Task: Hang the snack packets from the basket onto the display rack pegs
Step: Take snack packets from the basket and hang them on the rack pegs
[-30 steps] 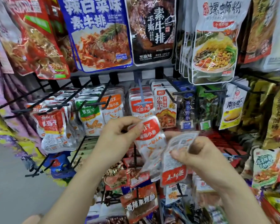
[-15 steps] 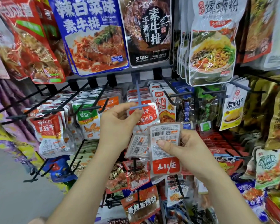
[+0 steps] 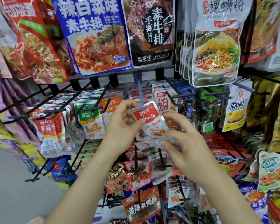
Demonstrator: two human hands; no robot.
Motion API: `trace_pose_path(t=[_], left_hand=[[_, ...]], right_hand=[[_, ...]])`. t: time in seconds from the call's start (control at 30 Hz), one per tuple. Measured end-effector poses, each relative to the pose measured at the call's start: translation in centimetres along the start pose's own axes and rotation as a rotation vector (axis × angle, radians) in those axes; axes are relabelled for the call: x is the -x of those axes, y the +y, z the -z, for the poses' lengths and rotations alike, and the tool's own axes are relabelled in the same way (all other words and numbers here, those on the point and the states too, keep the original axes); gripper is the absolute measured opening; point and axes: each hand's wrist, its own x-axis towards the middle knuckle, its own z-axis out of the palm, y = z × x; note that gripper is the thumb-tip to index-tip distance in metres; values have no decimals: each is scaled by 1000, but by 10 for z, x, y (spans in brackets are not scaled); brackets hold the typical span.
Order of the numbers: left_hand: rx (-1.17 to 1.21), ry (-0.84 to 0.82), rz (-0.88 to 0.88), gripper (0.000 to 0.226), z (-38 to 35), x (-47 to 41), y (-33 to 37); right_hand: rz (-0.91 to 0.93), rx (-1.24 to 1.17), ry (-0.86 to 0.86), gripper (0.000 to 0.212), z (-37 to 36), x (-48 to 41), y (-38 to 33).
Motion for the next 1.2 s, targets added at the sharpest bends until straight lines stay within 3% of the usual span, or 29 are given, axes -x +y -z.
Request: trace_pose_path(t=[0.1, 0.3, 0.47, 0.6, 0.8, 1.0, 1.07, 1.2], left_hand=[[-50, -2, -36, 53, 4, -1, -5], [-392, 177, -228, 42, 3, -7, -17], [-698, 172, -434, 28, 3, -17, -27], [-809, 151, -447, 44, 7, -24, -32], [-570, 193, -334, 31, 10, -4, -27], [-32, 19, 114, 20, -9, 45, -1], [47, 122, 156, 17, -10, 49, 1], [23, 277, 92, 17, 10, 58, 5]], right_hand=[[36, 44, -30, 7, 0, -1, -2], [-63, 4, -96, 12, -6, -7, -4], [-77, 27, -152, 12, -10, -19, 0], [-175, -111, -130, 29, -7, -29, 5], [-614, -662, 121, 12, -3, -14, 3], [-720, -936, 174, 12, -11, -7, -16], [-732, -947, 176, 22, -11, -6, -21], [-695, -589, 231, 51, 8, 1, -15]])
